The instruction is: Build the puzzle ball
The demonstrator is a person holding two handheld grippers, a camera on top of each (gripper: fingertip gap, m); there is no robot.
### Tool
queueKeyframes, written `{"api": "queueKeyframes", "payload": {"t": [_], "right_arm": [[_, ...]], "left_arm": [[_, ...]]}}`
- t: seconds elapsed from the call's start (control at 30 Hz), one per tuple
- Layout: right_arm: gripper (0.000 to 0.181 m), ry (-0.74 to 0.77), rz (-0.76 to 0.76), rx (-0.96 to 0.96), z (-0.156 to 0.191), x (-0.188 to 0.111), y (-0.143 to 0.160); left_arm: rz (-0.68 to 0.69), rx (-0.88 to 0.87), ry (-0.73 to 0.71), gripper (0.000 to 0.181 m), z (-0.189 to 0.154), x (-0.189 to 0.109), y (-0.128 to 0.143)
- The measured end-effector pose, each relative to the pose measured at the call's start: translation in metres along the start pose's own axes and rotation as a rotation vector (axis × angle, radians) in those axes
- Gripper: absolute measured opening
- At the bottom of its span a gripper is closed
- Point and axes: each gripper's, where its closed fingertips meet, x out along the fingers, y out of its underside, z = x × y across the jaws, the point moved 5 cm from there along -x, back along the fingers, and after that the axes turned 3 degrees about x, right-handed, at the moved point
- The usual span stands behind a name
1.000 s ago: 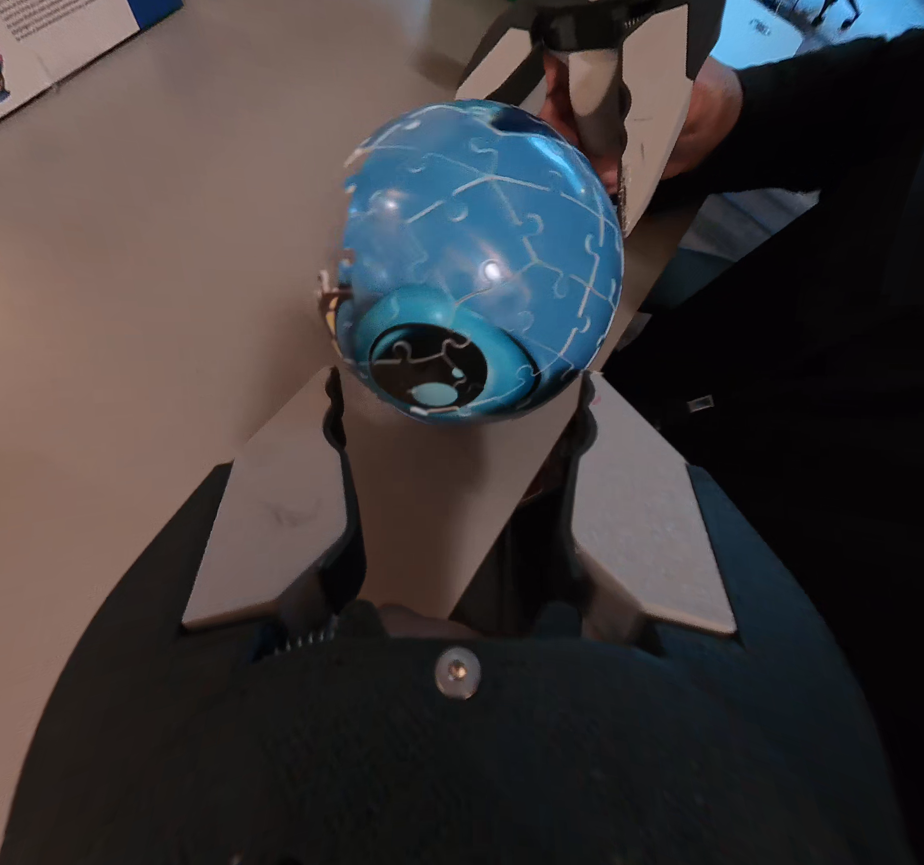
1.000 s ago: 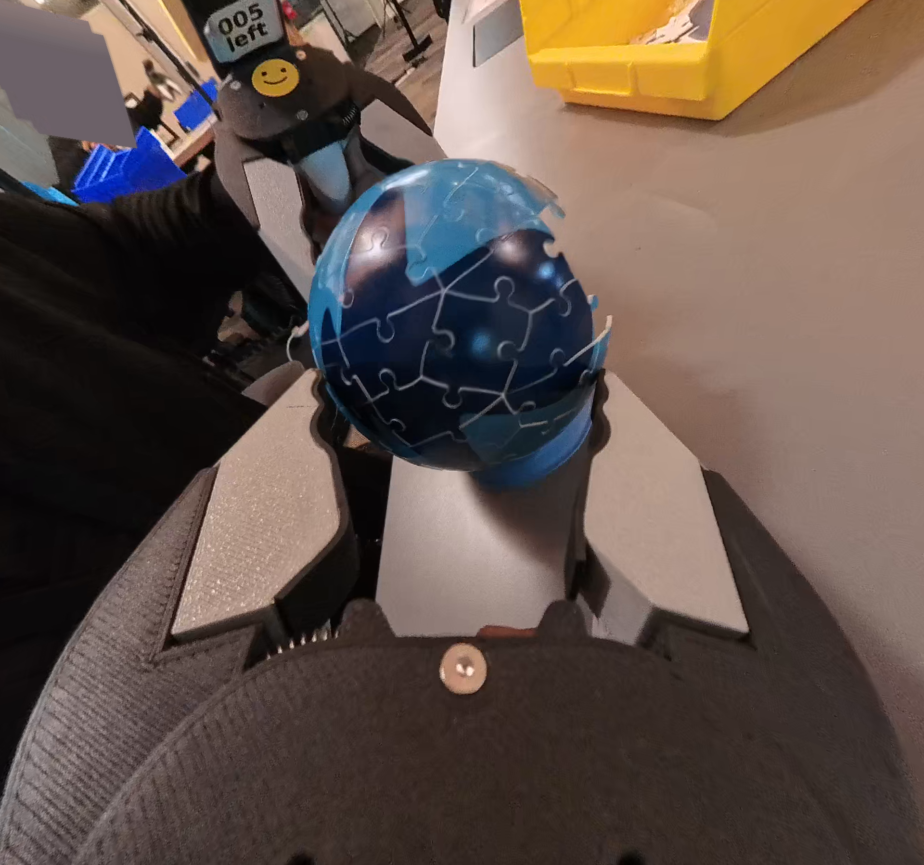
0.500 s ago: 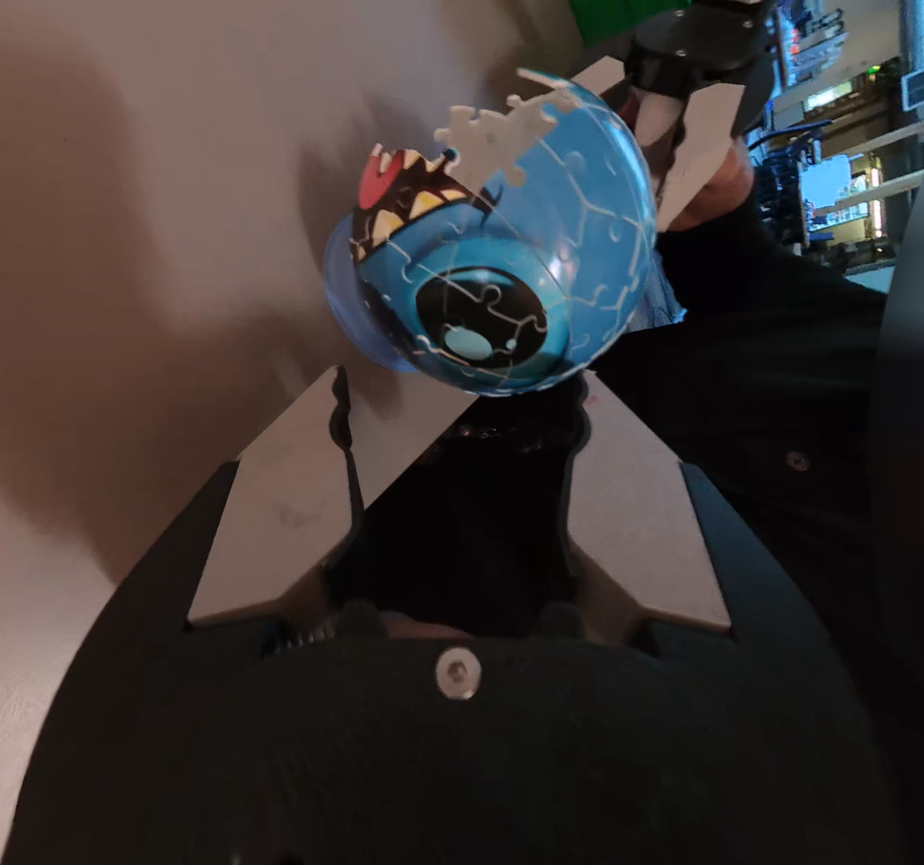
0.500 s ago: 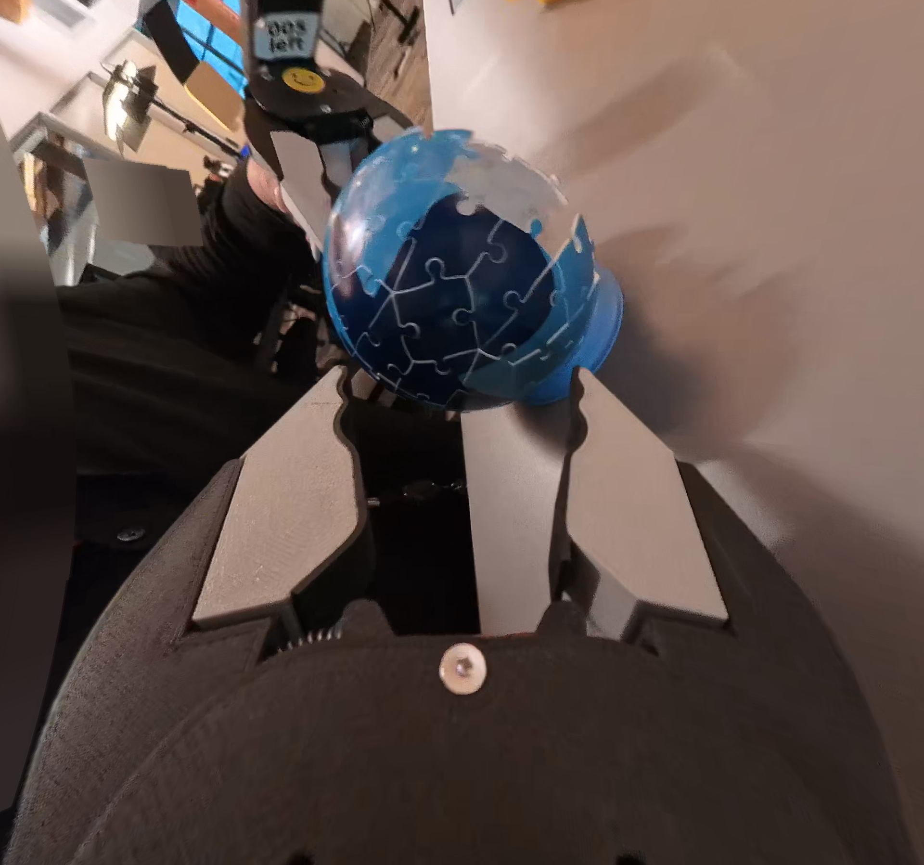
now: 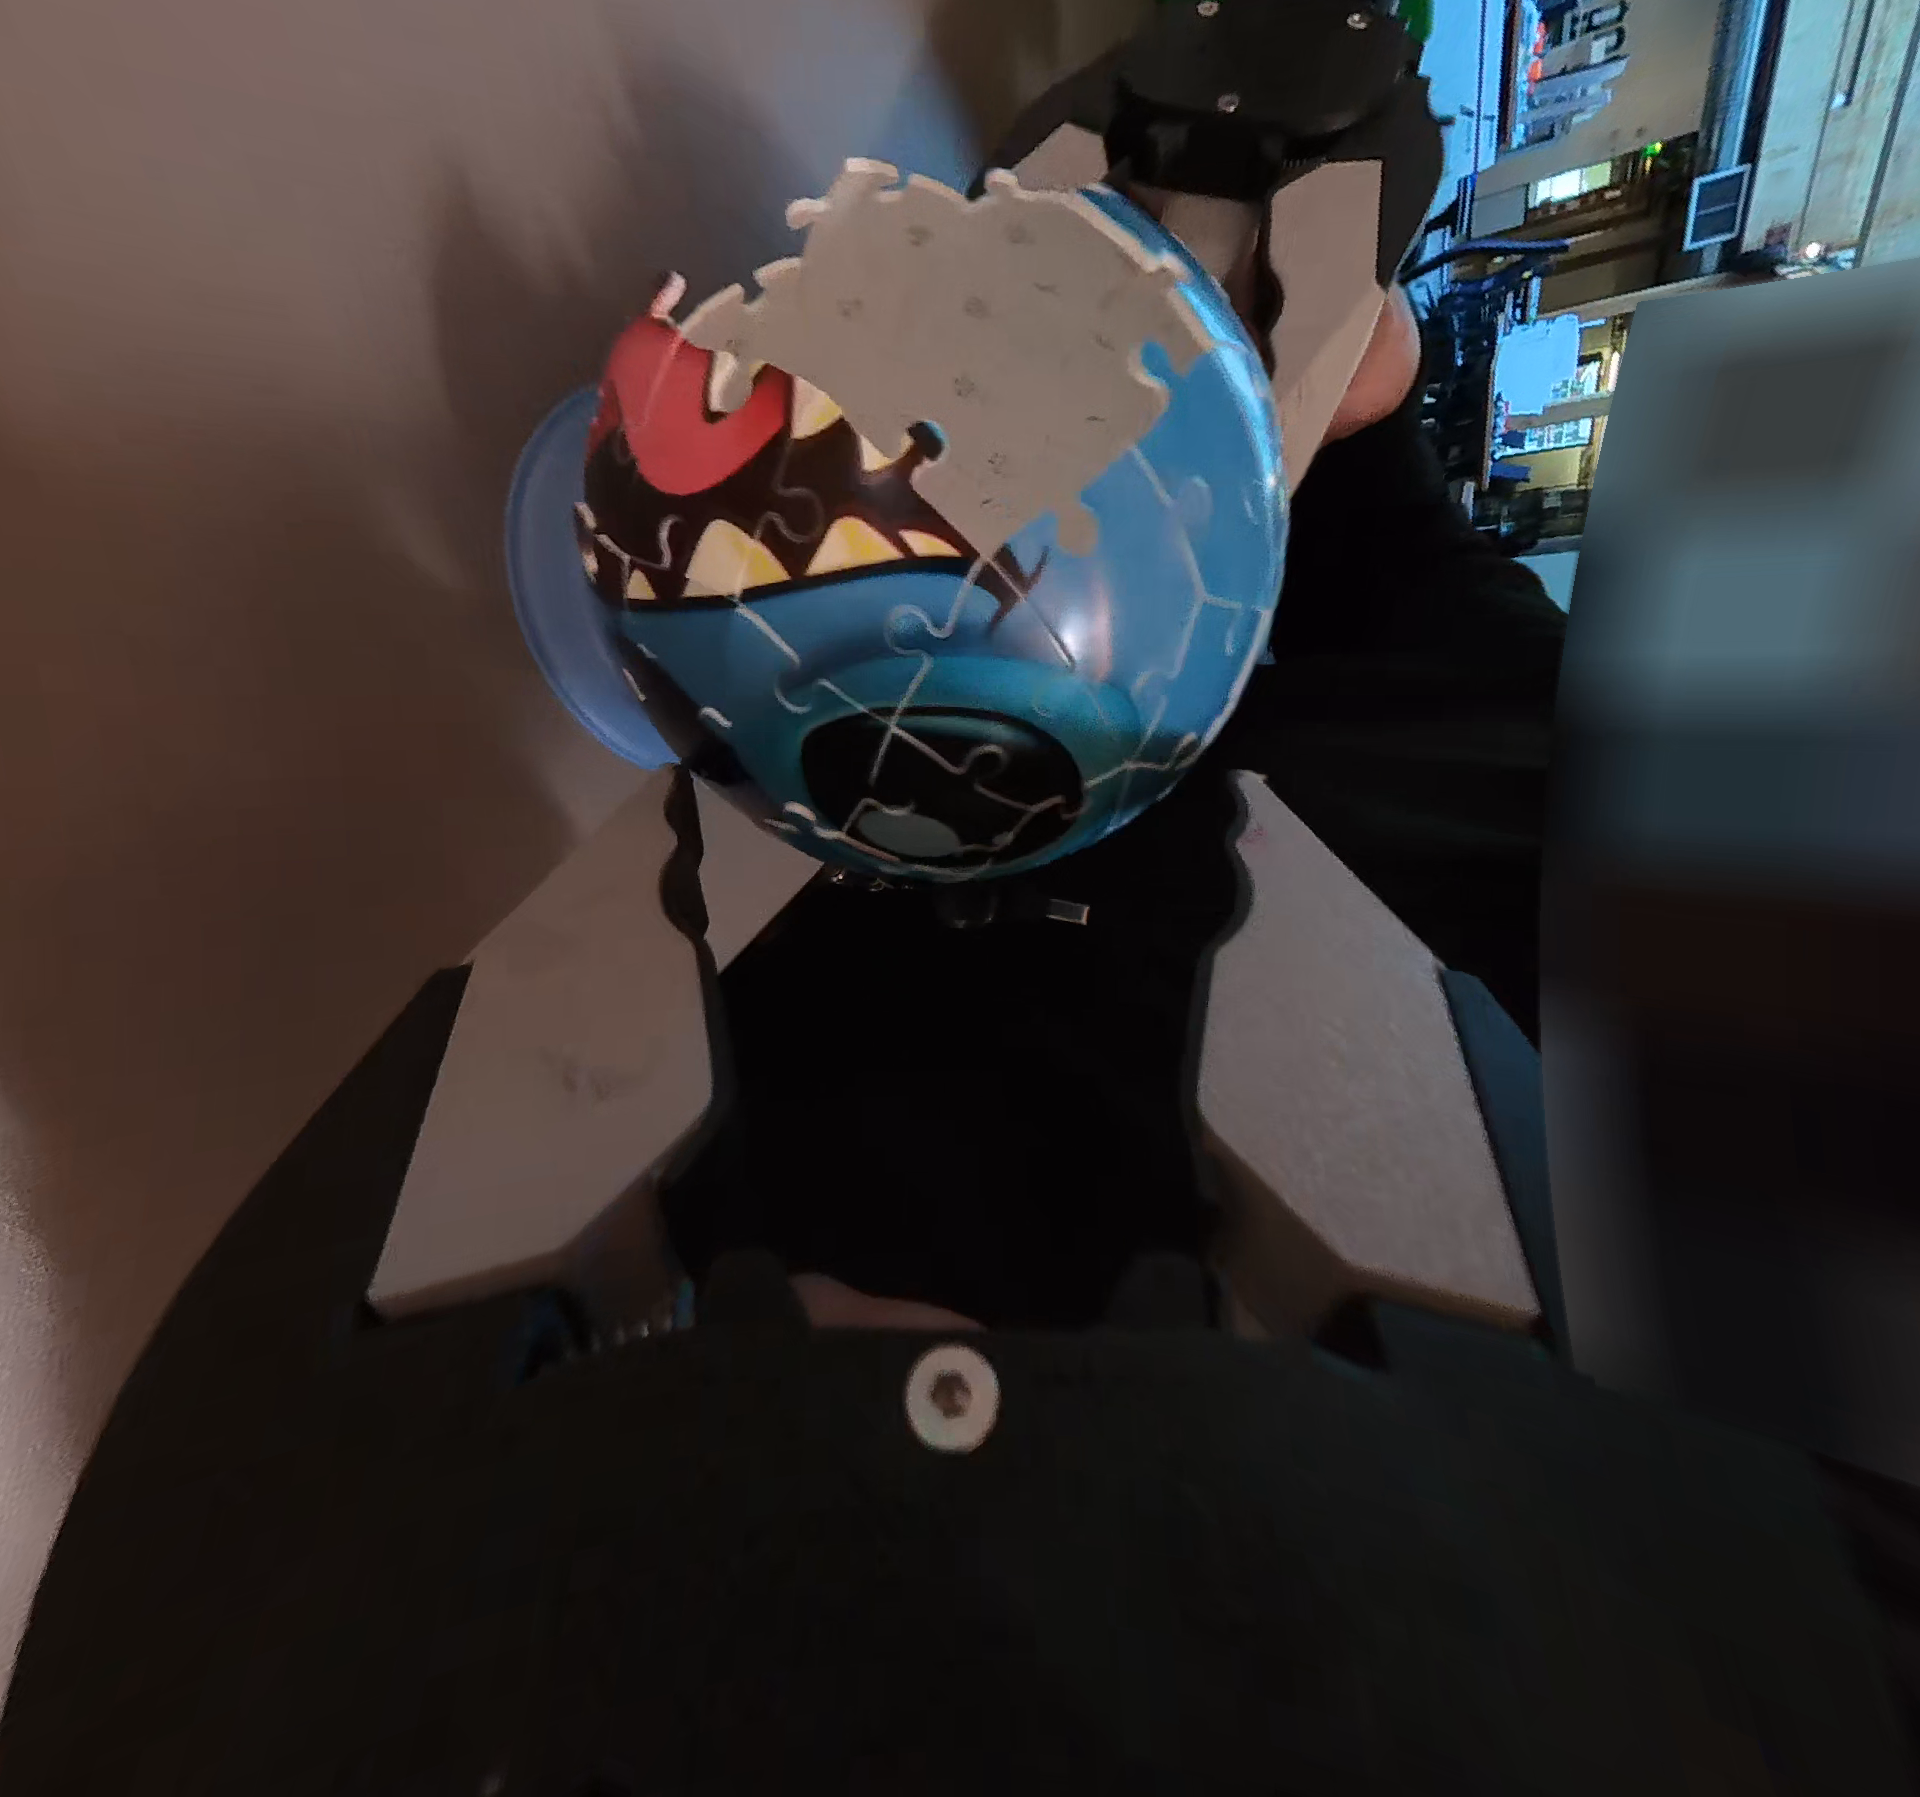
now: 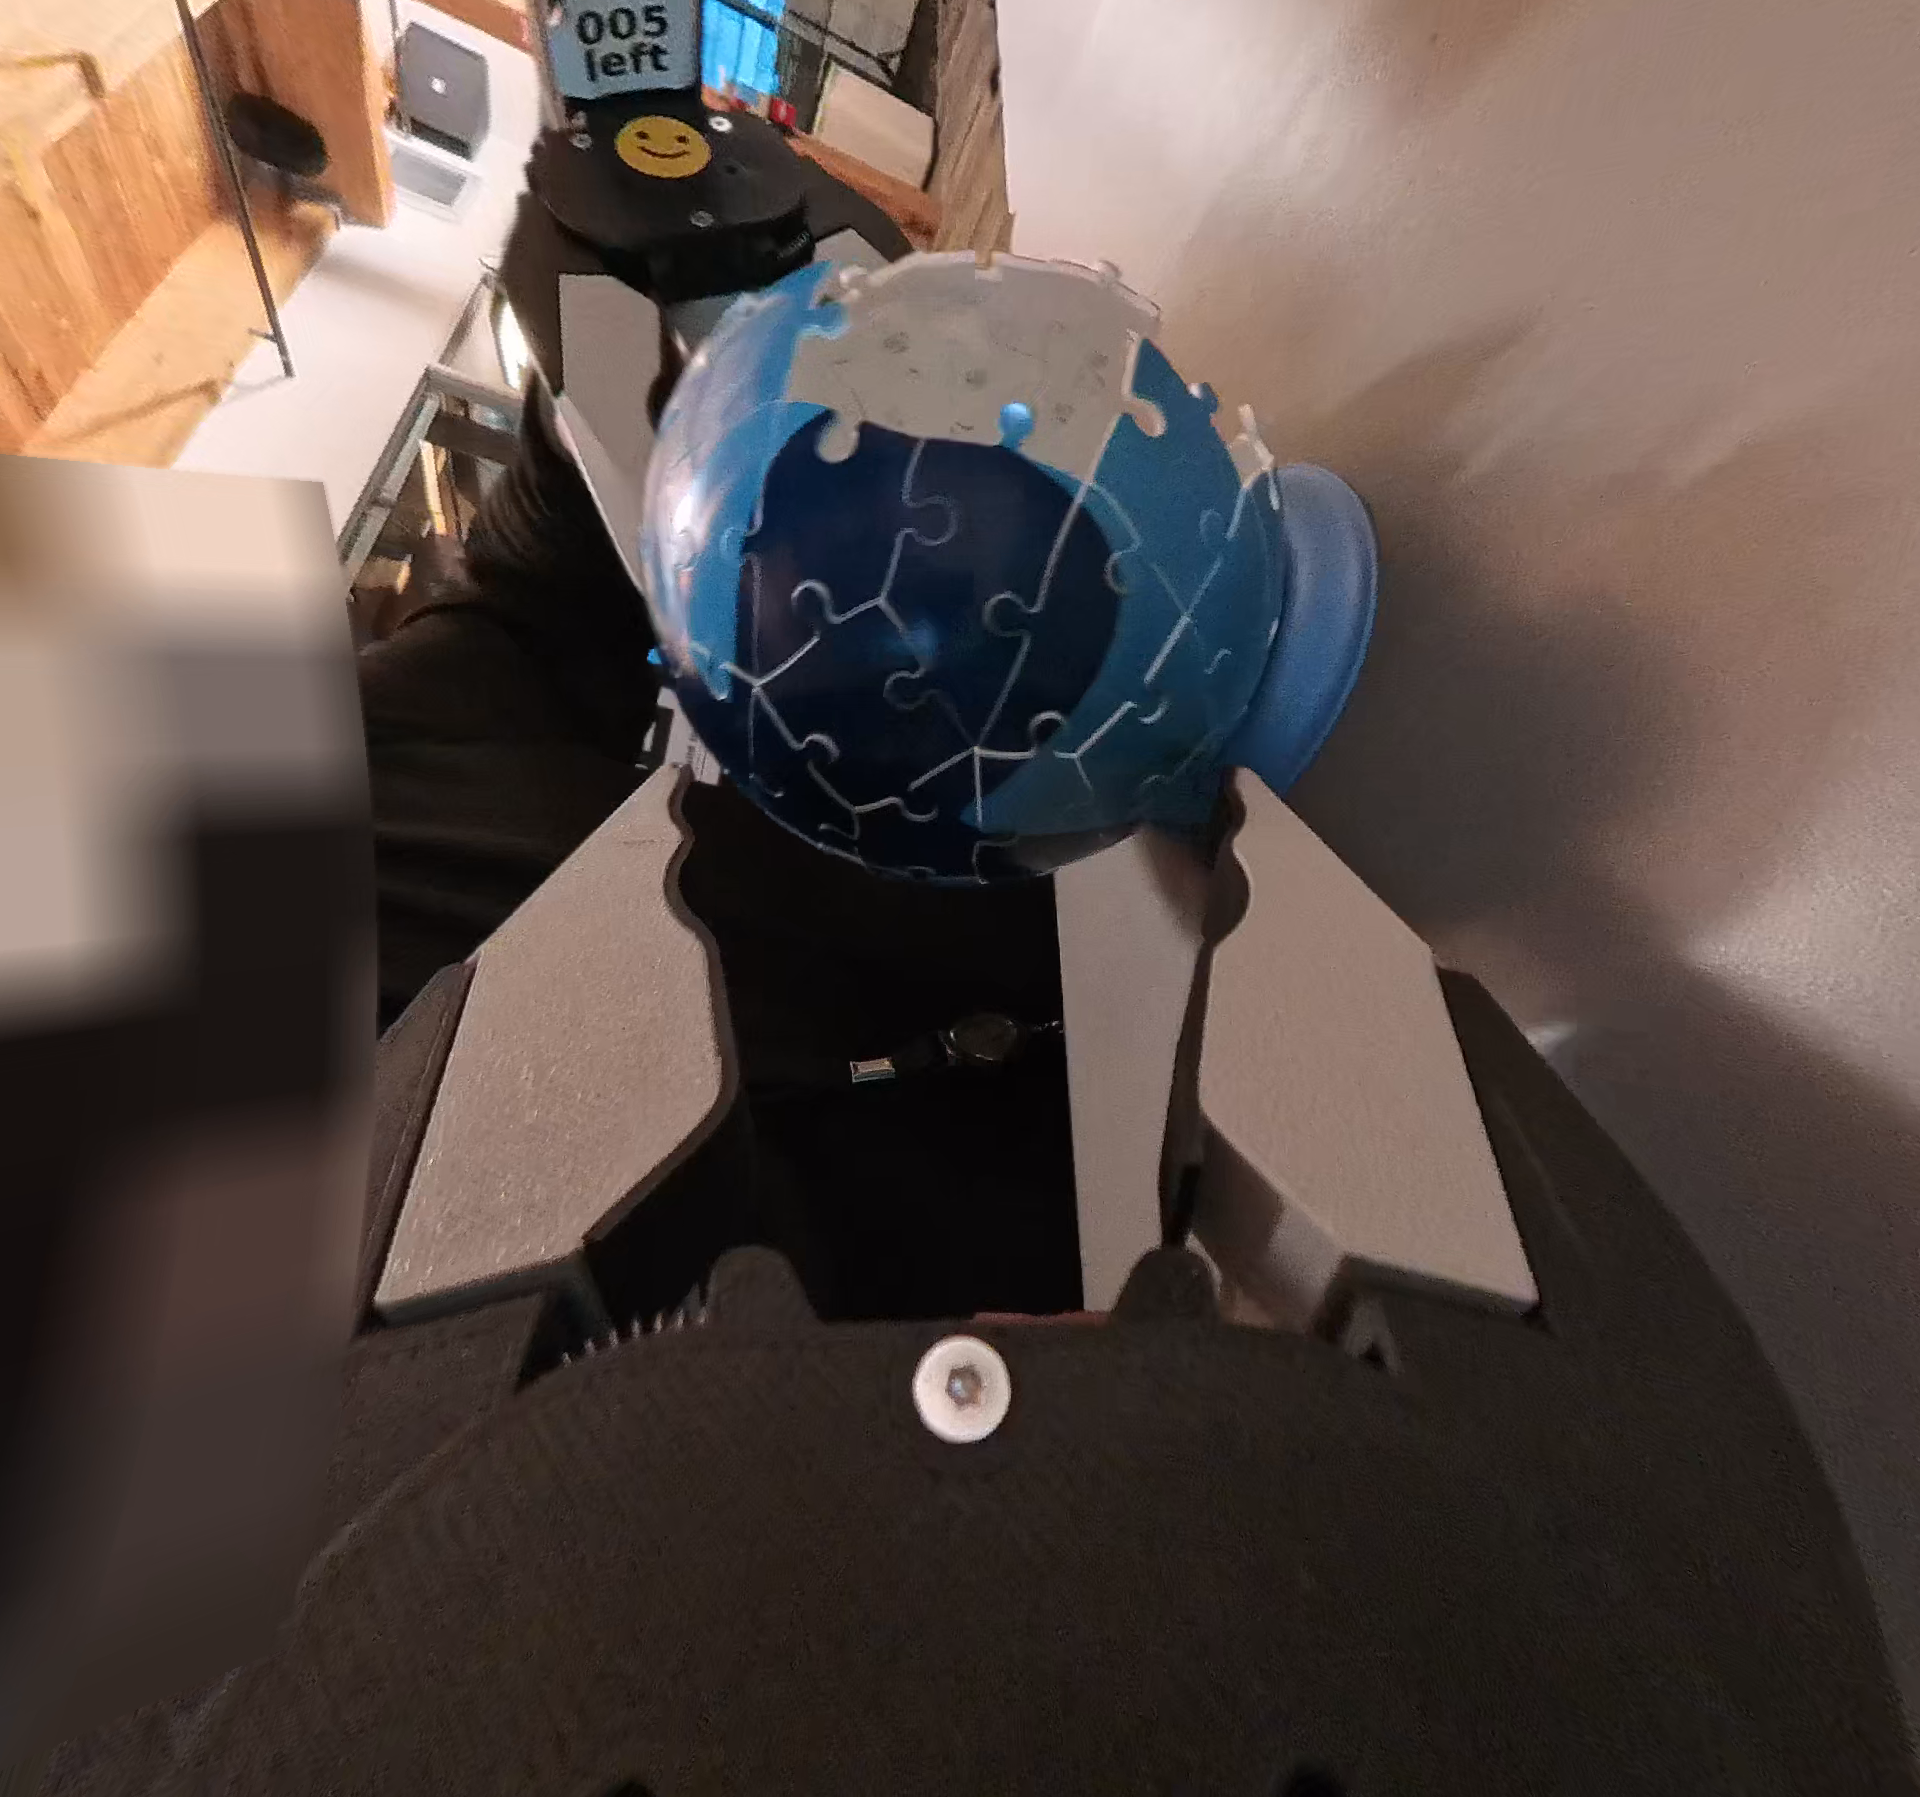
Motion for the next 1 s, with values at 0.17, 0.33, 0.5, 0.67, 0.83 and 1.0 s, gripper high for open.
{"api": "queueKeyframes", "payload": {"t": [0.17, 0.33, 0.5, 0.67, 0.83, 1.0], "right_arm": [[0.098, 0.023, 0.001, 0.01, -0.001, 0.004, -0.007], [0.104, 0.019, 0.007, -0.019, 0.003, 0.01, -0.011], [0.107, 0.106, -0.03, -0.172, 0.012, 0.015, -0.008], [0.109, 0.232, -0.112, -0.488, 0.019, 0.024, -0.009], [0.113, 0.356, -0.159, -0.726, 0.023, 0.035, -0.008], [0.111, 0.429, -0.163, -0.855, 0.026, 0.039, 0.0]], "left_arm": [[0.01, -0.012, -0.07, 0.096, 0.003, -0.004, -0.006], [0.056, 0.066, -0.077, 0.101, -0.001, 0.007, -0.003], [0.01, 0.233, -0.148, 0.099, -0.004, 0.007, 0.007], [-0.072, 0.532, -0.325, 0.098, 0.001, 0.005, 0.015], [-0.121, 0.713, -0.442, 0.097, 0.009, 0.006, 0.02], [-0.149, 0.799, -0.436, 0.096, 0.013, 0.004, 0.027]]}}
